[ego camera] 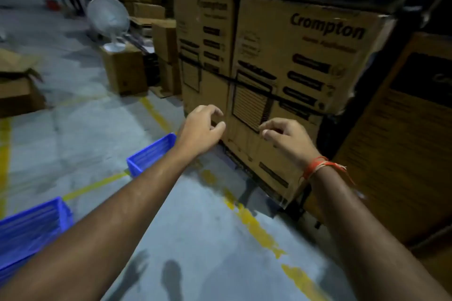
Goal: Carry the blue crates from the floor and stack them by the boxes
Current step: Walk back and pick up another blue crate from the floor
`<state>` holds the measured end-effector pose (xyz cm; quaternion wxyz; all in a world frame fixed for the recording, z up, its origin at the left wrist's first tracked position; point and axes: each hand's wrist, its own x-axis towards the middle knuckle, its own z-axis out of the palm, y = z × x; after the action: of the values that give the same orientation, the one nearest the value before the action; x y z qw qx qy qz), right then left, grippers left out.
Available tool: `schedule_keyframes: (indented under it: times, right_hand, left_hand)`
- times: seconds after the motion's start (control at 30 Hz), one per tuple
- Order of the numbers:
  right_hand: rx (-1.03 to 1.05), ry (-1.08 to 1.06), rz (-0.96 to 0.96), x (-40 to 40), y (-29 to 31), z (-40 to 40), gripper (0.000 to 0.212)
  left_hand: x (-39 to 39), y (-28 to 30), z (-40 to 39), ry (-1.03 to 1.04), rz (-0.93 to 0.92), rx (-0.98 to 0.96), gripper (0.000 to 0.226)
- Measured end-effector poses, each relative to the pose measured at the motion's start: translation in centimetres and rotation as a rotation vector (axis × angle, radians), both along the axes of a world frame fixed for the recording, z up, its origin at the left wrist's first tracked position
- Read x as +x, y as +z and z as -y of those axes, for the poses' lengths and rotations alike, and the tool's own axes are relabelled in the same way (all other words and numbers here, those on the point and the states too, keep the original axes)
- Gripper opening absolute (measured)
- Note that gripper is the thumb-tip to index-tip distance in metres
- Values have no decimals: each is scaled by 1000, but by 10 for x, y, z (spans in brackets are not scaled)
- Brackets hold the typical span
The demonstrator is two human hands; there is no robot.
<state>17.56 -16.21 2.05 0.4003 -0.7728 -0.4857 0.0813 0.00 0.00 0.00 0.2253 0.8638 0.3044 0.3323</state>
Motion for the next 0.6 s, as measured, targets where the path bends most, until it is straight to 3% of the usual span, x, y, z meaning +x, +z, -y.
schedule_keyframes:
  times: [0.2, 0.47, 0.6]
  right_hand:
    - [-90, 133, -59, -43, -38, -118, 15]
    - [-228, 319, -272, -73, -152, -219, 9]
    - [-293, 334, -346, -59, -198, -272, 17]
  left_hand:
    - [-63, -34, -84, 193, -54, -121, 22]
    - [-125, -119, -154, 342, -107, -386, 22]
    - [-130, -156, -195, 398, -132, -533, 28]
